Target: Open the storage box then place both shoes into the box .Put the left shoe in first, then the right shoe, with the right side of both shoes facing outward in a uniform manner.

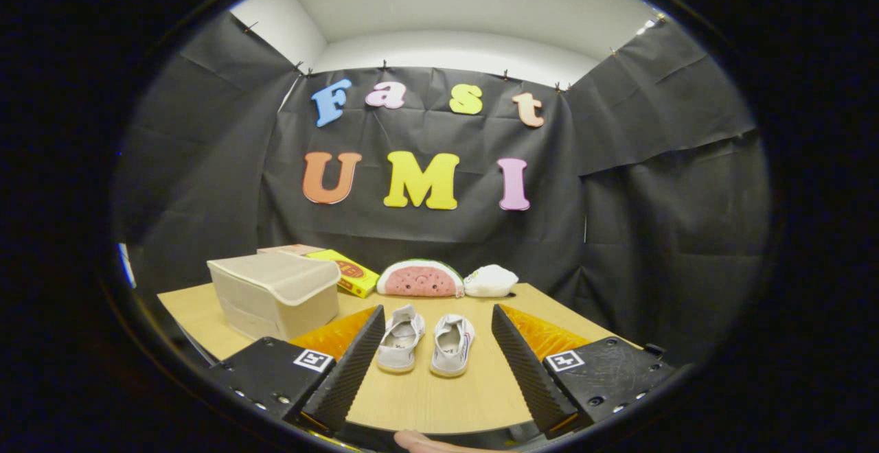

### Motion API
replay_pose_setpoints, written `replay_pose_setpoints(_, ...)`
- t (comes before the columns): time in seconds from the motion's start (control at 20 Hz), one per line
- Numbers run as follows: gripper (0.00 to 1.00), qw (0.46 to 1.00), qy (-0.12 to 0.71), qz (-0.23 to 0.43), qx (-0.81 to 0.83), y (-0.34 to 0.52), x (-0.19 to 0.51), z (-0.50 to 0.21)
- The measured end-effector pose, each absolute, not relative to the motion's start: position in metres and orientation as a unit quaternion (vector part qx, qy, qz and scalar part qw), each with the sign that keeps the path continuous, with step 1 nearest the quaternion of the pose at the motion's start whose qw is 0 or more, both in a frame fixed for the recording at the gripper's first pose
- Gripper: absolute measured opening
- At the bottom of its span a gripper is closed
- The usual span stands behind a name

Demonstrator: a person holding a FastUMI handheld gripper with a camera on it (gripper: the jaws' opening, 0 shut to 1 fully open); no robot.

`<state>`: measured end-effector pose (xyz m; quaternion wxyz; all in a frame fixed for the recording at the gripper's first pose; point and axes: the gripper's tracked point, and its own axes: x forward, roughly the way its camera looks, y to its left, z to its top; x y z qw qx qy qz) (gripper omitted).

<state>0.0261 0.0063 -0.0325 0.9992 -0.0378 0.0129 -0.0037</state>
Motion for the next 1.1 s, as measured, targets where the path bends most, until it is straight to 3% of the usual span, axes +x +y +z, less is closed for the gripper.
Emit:
replay_pose_setpoints(0.6,0.96,0.992,0.122,-0.011,0.003,0.02,0.11,-0.051)
replay_pose_setpoints(0.95,0.96,0.979,0.195,0.043,0.05,0.069,0.178,-0.051)
replay_pose_setpoints(1.1,0.96,0.96,0.245,0.113,0.075,0.114,0.201,-0.065)
